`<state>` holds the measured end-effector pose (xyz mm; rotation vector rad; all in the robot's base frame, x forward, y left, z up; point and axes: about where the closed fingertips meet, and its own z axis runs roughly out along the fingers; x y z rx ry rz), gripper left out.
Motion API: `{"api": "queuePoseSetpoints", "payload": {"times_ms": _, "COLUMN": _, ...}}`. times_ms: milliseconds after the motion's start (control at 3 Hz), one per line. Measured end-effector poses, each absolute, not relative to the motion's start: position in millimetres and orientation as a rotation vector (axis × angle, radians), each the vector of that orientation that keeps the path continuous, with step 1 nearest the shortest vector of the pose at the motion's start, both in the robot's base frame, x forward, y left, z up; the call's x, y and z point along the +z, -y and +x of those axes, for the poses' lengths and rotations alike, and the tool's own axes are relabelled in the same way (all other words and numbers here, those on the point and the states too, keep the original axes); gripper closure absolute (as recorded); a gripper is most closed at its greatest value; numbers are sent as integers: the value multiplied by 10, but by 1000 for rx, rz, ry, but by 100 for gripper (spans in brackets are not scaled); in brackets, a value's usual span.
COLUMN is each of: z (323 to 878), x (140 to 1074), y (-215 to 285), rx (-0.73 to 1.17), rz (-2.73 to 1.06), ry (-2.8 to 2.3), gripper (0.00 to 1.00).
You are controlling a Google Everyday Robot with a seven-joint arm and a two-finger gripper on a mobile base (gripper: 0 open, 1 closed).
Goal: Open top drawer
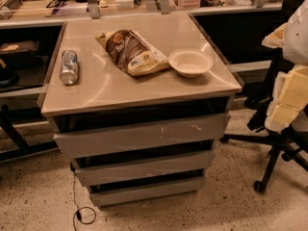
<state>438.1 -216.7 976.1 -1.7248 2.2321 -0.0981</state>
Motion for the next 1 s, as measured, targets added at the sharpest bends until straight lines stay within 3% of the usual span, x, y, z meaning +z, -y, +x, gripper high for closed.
{"api": "queuePoseSetpoints", "payload": {"times_ms": 667, "z": 4348, "x": 9529, "y": 2095, "rx": -67, "rz": -1733, "ry": -2233, "gripper": 0}}
{"api": "queuePoseSetpoints", "payload": {"times_ms": 1000, "z": 4324, "x": 8880, "y": 1920, "rx": 9, "rz": -1758, "ry": -2265, "gripper": 0}}
